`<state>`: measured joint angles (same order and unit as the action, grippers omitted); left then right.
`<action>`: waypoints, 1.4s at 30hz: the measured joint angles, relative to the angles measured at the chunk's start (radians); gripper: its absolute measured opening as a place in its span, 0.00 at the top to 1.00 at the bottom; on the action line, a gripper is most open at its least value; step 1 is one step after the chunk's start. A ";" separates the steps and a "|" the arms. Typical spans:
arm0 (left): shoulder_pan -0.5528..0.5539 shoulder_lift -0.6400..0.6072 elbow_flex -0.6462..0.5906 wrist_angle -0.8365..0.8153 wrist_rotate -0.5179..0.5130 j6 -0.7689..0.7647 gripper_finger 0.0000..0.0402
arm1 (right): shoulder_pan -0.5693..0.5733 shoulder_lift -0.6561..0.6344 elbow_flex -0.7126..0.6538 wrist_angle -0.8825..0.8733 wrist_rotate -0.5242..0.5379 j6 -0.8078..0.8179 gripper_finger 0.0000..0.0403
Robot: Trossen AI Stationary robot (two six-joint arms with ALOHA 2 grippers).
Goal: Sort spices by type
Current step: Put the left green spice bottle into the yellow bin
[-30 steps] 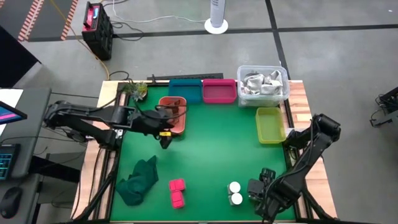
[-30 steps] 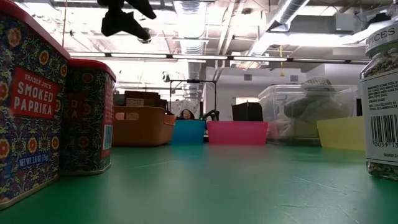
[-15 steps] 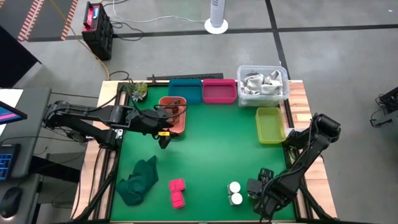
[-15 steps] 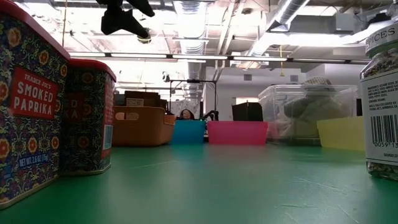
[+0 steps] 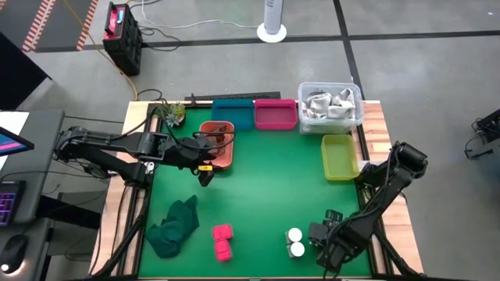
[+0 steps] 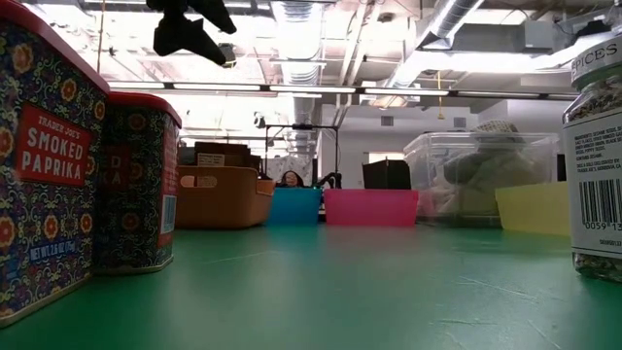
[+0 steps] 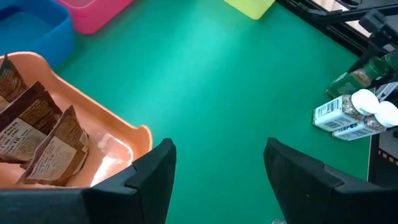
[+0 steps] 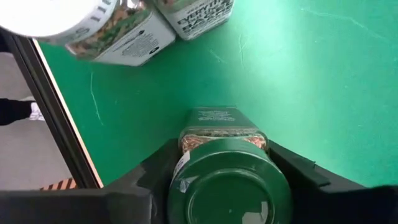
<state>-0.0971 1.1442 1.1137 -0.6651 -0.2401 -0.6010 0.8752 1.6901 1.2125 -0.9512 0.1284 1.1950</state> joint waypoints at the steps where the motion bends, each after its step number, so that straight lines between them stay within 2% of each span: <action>1: 0.000 0.000 0.000 0.000 0.000 0.000 0.42 | -0.003 0.000 0.000 0.000 0.000 0.000 0.45; 8: 0.000 0.000 0.000 0.000 0.000 0.000 0.42 | -0.021 -0.001 0.000 -0.025 0.000 0.001 0.43; 18: 0.022 -0.072 0.000 -0.006 -0.015 0.018 0.42 | -0.076 -0.059 -0.001 -0.205 -0.002 0.035 0.45; 22: 0.021 -0.124 0.000 -0.037 -0.011 0.080 0.42 | -0.161 -0.125 -0.001 -0.285 0.000 0.072 0.45; 31: 0.021 -0.179 0.000 -0.048 -0.011 0.289 0.42 | -0.406 -0.343 0.000 -0.407 0.026 0.280 0.45; 37: 0.021 -0.162 0.000 -0.035 -0.008 0.306 0.42 | -0.562 -0.477 0.000 -0.626 0.057 0.264 0.45; 42: 0.021 -0.148 0.000 0.016 -0.009 0.259 0.42 | -0.723 -0.592 -0.013 -0.615 0.152 0.163 0.44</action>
<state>-0.0761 0.9962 1.1134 -0.6487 -0.2489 -0.3418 0.1519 1.0977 1.1990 -1.5661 0.2805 1.3583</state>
